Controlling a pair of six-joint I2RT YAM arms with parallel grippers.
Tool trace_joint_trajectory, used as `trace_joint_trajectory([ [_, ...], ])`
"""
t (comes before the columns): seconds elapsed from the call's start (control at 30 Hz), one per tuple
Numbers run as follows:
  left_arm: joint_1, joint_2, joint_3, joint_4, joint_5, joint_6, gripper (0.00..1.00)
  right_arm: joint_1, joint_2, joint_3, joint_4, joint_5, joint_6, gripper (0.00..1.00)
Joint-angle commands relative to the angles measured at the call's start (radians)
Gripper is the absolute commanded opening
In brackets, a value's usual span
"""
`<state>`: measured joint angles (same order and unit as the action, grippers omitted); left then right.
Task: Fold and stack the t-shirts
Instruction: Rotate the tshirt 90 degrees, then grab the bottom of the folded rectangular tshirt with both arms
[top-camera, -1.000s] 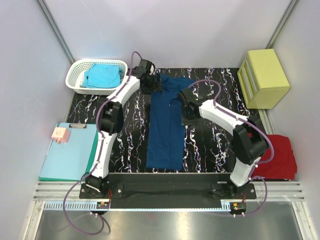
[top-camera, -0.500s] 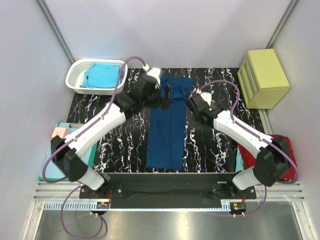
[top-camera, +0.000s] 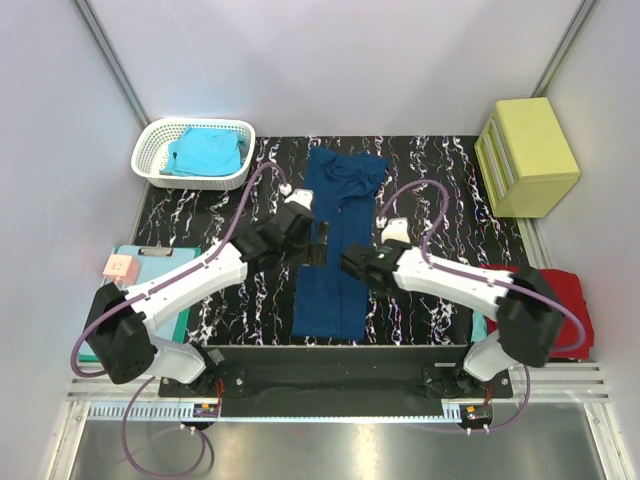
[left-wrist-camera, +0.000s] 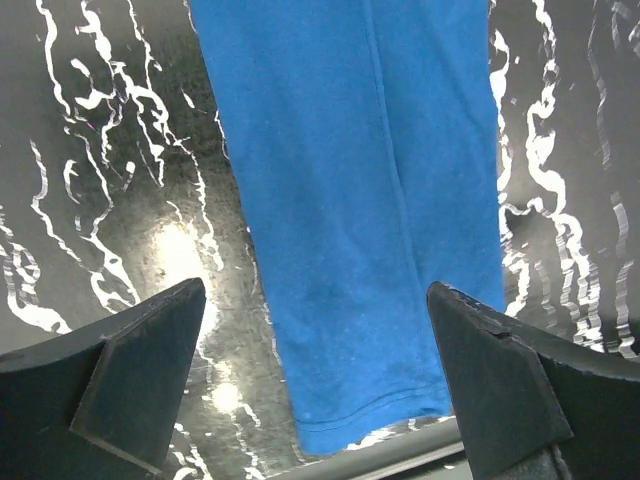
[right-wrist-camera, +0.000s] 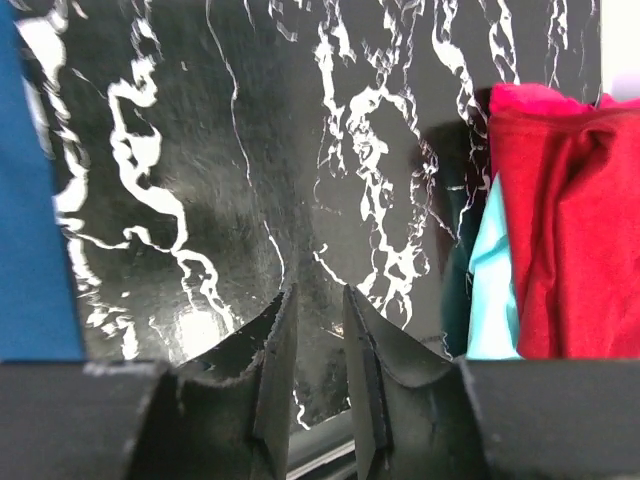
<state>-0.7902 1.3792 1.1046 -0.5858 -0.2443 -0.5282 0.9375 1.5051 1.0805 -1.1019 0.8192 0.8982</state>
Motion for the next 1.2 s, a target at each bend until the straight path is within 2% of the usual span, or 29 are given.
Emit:
trace_joint_trajectory([
  [0.0,-0.043,-0.011,-0.02,-0.012,-0.151,0.077,0.99,0.017,0.086,0.019,0.04,0.007,0.082,0.33],
  [0.2,-0.043,-0.054,-0.138,0.02,-0.084,0.053,0.99,0.015,-0.01,-0.125,0.463,-0.297,-0.022,0.39],
  [0.3,-0.043,-0.106,-0.204,0.05,-0.029,0.01,0.99,0.017,0.018,-0.139,0.549,-0.42,-0.024,0.39],
  [0.5,-0.043,-0.181,-0.348,0.109,0.045,-0.053,0.99,0.017,-0.043,-0.258,0.766,-0.573,0.031,0.4],
  [0.63,-0.043,-0.223,-0.397,0.13,0.062,-0.075,0.98,0.03,-0.062,-0.286,0.772,-0.604,0.085,0.39],
  [0.83,-0.066,-0.243,-0.439,0.138,0.088,-0.121,0.97,0.09,-0.135,-0.324,0.697,-0.54,0.175,0.39],
  [1.17,-0.179,-0.166,-0.456,0.179,0.076,-0.202,0.94,0.239,-0.1,-0.312,0.544,-0.453,0.303,0.39],
])
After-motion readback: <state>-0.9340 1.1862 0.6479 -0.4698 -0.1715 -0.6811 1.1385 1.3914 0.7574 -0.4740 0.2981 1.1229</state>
